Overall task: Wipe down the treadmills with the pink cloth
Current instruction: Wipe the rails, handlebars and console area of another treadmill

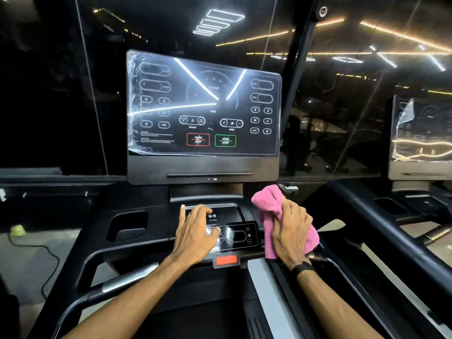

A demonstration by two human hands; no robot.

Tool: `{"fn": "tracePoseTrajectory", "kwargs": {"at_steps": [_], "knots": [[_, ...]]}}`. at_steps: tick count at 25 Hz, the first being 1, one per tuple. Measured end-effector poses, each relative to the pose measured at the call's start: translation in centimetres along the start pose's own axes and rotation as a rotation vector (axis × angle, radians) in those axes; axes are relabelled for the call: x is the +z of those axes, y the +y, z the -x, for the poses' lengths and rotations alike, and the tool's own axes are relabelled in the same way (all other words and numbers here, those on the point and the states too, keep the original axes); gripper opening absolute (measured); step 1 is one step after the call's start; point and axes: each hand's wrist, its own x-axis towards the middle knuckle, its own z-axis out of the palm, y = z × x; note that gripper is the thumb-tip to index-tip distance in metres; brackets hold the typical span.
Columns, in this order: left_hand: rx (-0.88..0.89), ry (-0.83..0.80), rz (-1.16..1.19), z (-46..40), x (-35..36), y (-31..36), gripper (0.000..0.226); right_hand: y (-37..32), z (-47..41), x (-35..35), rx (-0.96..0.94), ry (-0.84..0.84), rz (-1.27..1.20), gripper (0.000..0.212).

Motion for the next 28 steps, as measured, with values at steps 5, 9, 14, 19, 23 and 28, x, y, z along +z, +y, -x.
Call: {"fn": "tracePoseTrajectory", "kwargs": {"at_steps": [5,9,14,19,23,28], "knots": [[0.022,-0.034,0.164,0.0,1.8,7.5,0.064,3.1,1.6,-3.9,-0.012,0.014,0.091,0.035],[-0.102,-0.07,0.277,0.5,4.4,16.2,0.074,7.0,3.8,-7.4,0.025,0.011,0.145,0.038],[-0.09,-0.272,0.339,2.8,7.8,25.2,0.067,12.0,7.7,-12.2,0.108,-0.008,0.162,0.044],[0.009,-0.314,0.253,6.5,10.3,31.0,0.024,16.2,13.0,-17.5,0.104,-0.094,0.004,0.042],[0.15,-0.384,0.158,8.8,10.2,34.0,0.017,19.7,14.2,-22.8,0.109,-0.166,-0.124,0.059],[0.49,-0.443,0.066,10.7,8.2,38.7,0.025,25.0,14.7,-29.6,-0.027,-0.301,-0.101,0.097]]}}
